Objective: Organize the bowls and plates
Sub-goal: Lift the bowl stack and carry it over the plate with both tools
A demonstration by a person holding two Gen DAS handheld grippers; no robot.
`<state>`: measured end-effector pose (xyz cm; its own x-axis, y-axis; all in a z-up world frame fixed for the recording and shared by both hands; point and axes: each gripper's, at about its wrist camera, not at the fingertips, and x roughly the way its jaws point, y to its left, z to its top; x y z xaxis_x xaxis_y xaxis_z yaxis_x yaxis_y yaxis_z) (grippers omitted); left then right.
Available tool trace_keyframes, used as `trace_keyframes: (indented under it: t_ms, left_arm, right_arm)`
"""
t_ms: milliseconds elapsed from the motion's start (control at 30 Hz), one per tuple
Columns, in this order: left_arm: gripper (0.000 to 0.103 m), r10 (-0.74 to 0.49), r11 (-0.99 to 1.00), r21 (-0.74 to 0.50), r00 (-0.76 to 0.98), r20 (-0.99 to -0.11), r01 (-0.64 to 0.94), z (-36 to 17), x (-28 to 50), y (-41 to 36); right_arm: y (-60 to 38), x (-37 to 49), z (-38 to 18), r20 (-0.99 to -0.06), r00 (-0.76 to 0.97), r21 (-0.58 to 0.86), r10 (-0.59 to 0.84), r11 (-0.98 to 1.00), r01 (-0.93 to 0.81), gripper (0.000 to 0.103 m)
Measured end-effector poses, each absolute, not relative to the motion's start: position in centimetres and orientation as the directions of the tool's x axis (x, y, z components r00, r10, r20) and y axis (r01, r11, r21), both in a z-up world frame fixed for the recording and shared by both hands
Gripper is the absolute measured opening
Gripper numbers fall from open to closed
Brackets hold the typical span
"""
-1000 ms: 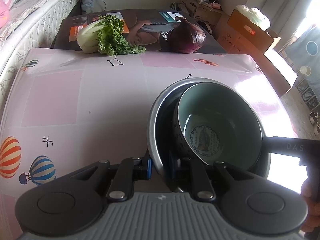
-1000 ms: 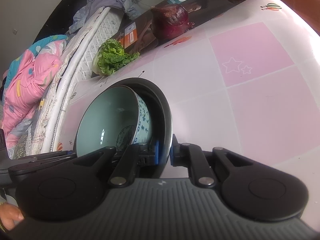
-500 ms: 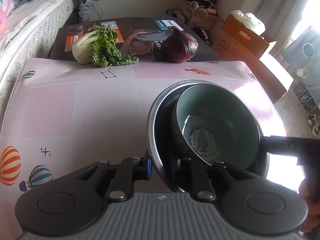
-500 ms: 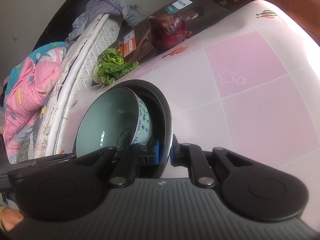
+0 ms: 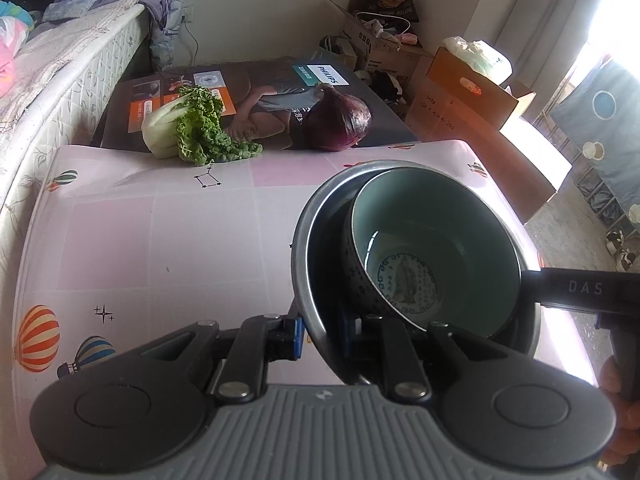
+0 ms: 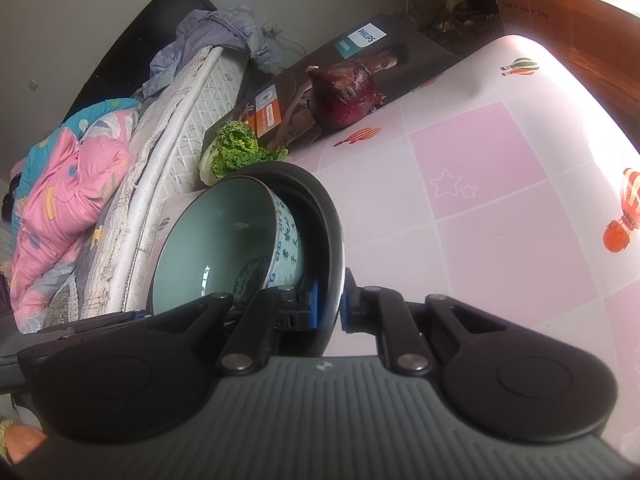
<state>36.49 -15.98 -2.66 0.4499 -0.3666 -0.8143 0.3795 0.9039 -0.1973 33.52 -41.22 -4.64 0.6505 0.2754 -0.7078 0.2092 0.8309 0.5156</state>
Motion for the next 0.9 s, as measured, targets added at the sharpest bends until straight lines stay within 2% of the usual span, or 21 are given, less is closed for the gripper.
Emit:
trace_keyframes:
  t_ms: [267,433,900]
  left_arm:
    - [0.016,-0.389,0.902,-0.22,0.476,-0.789,0.372,0.9,32.7,-13.8]
    - [0.015,-0.399,0.903,-0.24,0.489,-0.775,0.357,1.8,29.6,-11.9]
    - [0.016,-0.404,0.886,-0.246,0.394,-0.825,0.393,-3.9,21.9,-8.3]
  right_arm:
    - [-39.5,29.5,-0.8,-0.688,0.672,0.52,0.273,0.832,0.195,0.01]
    - [-37.8,26.0,-0.3,-0.691,0.658,0.55,0.3,0.809,0.209,0.011]
    - [-32.3,15.7,-4.6,-0.761,0.584,0.519,0.285,0.807,0.283,0.011]
